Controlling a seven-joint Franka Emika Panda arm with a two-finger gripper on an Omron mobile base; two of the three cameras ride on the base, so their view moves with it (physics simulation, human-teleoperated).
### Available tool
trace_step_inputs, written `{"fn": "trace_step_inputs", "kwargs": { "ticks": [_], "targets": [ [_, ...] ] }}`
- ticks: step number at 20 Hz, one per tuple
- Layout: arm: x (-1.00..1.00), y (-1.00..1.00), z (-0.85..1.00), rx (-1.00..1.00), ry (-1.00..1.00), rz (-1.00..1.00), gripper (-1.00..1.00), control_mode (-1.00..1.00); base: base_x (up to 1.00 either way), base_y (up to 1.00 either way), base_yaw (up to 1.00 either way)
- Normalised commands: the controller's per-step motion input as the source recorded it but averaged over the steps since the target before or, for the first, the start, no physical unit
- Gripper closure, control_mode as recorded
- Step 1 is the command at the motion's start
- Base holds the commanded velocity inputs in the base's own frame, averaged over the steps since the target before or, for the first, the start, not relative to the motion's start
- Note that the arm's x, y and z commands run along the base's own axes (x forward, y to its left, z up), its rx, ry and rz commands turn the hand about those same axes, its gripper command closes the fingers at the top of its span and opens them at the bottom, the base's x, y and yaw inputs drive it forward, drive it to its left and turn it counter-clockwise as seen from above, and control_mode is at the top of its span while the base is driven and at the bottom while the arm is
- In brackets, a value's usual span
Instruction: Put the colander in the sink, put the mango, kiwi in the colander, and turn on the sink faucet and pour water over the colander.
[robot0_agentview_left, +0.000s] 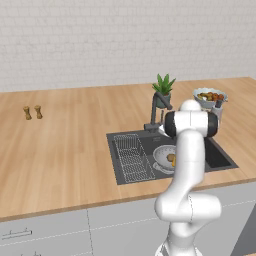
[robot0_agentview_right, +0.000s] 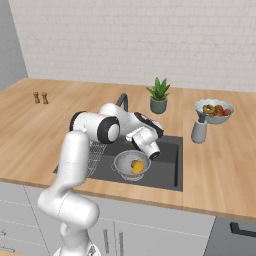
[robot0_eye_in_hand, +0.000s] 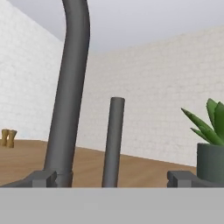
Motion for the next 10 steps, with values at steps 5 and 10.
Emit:
{"fn": "trace_step_inputs", "kwargs": {
  "ticks": [5,10],
  "targets": [
    [0.42,0.0,-0.11,-0.01,0.07,0.0,-1.0,-1.0,0.0,0.0,0.0],
    [0.33,0.0,-0.01,0.0,0.01,0.0,-1.0,-1.0,0.0,0.0,0.0]
  ]
}}
